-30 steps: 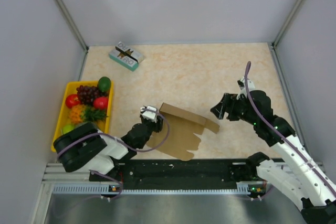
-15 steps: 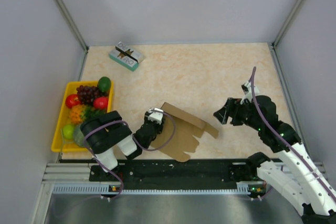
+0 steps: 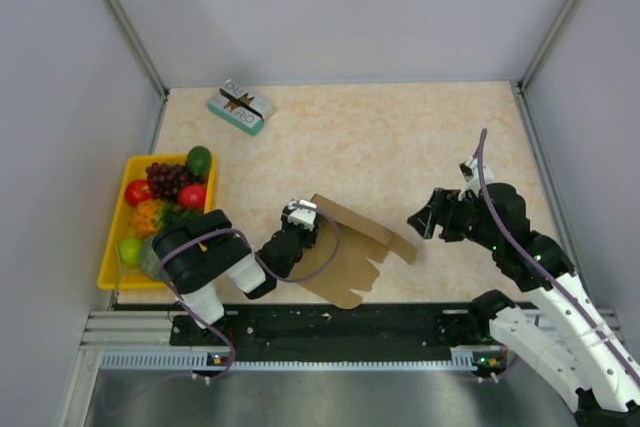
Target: Fold the paper box
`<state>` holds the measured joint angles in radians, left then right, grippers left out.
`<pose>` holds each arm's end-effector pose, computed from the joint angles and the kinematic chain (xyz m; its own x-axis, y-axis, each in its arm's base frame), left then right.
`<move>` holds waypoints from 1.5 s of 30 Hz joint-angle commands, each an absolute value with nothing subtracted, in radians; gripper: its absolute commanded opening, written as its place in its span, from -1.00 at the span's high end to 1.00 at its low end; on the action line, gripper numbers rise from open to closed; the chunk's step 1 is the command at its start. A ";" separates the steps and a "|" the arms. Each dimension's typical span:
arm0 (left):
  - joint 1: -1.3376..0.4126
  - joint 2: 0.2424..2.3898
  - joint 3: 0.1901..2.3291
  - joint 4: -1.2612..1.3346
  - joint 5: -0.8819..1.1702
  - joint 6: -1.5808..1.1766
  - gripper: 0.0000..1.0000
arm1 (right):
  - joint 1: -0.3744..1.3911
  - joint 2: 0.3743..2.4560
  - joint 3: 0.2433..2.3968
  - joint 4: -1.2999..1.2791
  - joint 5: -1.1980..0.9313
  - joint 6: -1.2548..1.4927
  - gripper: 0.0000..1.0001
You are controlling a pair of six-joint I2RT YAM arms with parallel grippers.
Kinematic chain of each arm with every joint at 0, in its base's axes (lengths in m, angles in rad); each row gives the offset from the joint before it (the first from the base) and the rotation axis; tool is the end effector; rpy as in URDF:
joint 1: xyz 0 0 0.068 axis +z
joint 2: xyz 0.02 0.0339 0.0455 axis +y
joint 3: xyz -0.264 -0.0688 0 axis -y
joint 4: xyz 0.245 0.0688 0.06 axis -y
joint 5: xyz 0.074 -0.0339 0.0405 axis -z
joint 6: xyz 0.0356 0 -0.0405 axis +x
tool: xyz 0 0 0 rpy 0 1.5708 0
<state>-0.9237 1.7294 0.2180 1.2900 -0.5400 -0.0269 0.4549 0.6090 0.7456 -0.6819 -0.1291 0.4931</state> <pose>0.1582 -0.1789 0.1102 -0.1426 0.1505 -0.9783 0.3782 0.9217 0.0866 0.1161 0.0619 0.3006 -0.6635 0.1980 -0.7215 -0.2504 0.8500 0.4635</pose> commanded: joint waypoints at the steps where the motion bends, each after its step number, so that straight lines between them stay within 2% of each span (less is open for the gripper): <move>1: -0.922 1.727 0.245 1.671 -0.549 -0.043 -0.05 | 0.449 0.603 0.749 -0.676 -0.129 0.483 -0.50; 7: -0.911 1.764 0.284 1.671 -0.546 -0.043 -0.07 | 0.449 0.615 0.752 -0.676 -0.132 0.476 -0.50; 11: -0.894 1.786 0.305 1.670 -0.546 -0.047 0.05 | 0.449 0.612 0.758 -0.683 -0.137 0.476 -0.50; 14: -0.891 1.801 0.328 1.671 -0.538 -0.037 0.17 | 0.451 0.609 0.746 -0.689 -0.141 0.482 -0.50; 18: -0.890 1.804 0.342 1.671 -0.548 -0.009 0.45 | 0.451 0.598 0.727 -0.721 -0.150 0.529 -0.49; 19: -0.890 1.790 0.338 1.669 -0.549 -0.009 0.66 | 0.449 0.600 0.724 -0.738 -0.159 0.543 -0.49; 22: -0.890 1.729 0.315 1.628 -0.549 -0.009 0.95 | 0.451 0.633 0.735 -0.753 -0.263 0.620 -0.40; 26: -0.891 1.609 0.259 1.553 -0.592 -0.025 1.00 | 0.454 0.635 0.828 -0.752 -0.278 0.686 -0.30; 29: -0.891 1.441 0.268 1.320 -0.626 -0.055 1.00 | 0.468 0.679 0.897 -0.727 -0.304 0.719 -0.30; 30: -0.893 1.337 0.287 1.096 -0.630 -0.072 1.00 | 0.477 0.704 0.911 -0.712 -0.319 0.741 -0.29; 33: -0.893 1.180 0.432 0.692 -0.644 -0.156 1.00 | 0.549 0.778 1.008 -0.696 -0.266 0.770 -0.23; 37: -0.893 1.101 0.554 0.360 -0.692 -0.247 1.00 | 0.609 0.860 1.162 -0.695 -0.163 0.738 -0.22; 40: -0.893 1.089 0.581 0.296 -0.742 -0.250 1.00 | 0.614 0.893 1.271 -0.747 -0.149 0.681 -0.20; 45: -0.891 1.094 0.606 0.232 -0.805 -0.264 1.00 | 0.623 0.906 1.394 -0.793 -0.127 0.624 -0.30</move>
<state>-0.8921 1.0946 0.5701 0.3828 -0.7258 -0.2218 0.6098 0.9058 1.2758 -0.7673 -0.1638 0.6807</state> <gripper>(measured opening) 0.073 0.635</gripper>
